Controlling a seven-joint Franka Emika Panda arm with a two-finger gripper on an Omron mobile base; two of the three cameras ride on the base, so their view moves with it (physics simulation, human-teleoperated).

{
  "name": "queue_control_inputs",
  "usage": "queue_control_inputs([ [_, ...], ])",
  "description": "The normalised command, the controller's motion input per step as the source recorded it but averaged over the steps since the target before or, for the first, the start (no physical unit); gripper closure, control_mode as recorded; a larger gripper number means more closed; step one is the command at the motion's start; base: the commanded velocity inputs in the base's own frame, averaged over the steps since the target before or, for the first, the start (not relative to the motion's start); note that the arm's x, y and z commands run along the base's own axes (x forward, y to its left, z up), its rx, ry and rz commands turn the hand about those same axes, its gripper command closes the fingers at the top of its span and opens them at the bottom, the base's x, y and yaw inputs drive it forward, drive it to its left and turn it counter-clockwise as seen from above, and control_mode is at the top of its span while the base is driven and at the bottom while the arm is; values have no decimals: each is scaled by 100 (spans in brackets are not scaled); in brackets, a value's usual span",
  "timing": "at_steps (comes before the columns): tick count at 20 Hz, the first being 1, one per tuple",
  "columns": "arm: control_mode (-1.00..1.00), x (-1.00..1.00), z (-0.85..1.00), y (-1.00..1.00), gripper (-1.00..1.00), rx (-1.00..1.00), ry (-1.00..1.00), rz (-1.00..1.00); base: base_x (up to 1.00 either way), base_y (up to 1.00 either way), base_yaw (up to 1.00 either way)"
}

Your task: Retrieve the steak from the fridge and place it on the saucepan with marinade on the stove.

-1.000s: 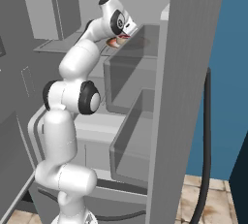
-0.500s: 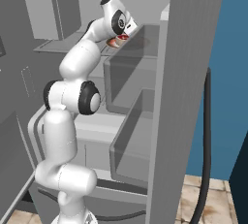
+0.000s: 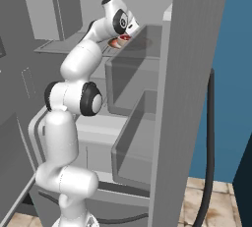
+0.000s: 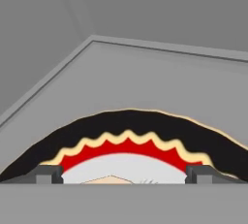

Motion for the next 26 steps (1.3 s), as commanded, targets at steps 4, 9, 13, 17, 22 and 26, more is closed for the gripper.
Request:
queue_control_inputs([
  [4, -100, 0, 0, 0, -100, 0, 0, 0, 0, 0, 0],
  [9, -100, 0, -2, 6, -100, 0, 0, 0, 0, 0, 0],
  [13, -100, 0, -3, 6, -100, 0, 0, 0, 0, 0, 0],
  [17, -100, 0, 0, 12, -100, 0, 0, 0, 0, 0, 0],
  [22, -100, 0, 0, 10, -100, 0, 0, 0, 0, 0, 0],
  [26, -100, 0, 0, 4, -100, 0, 0, 0, 0, 0, 0],
])
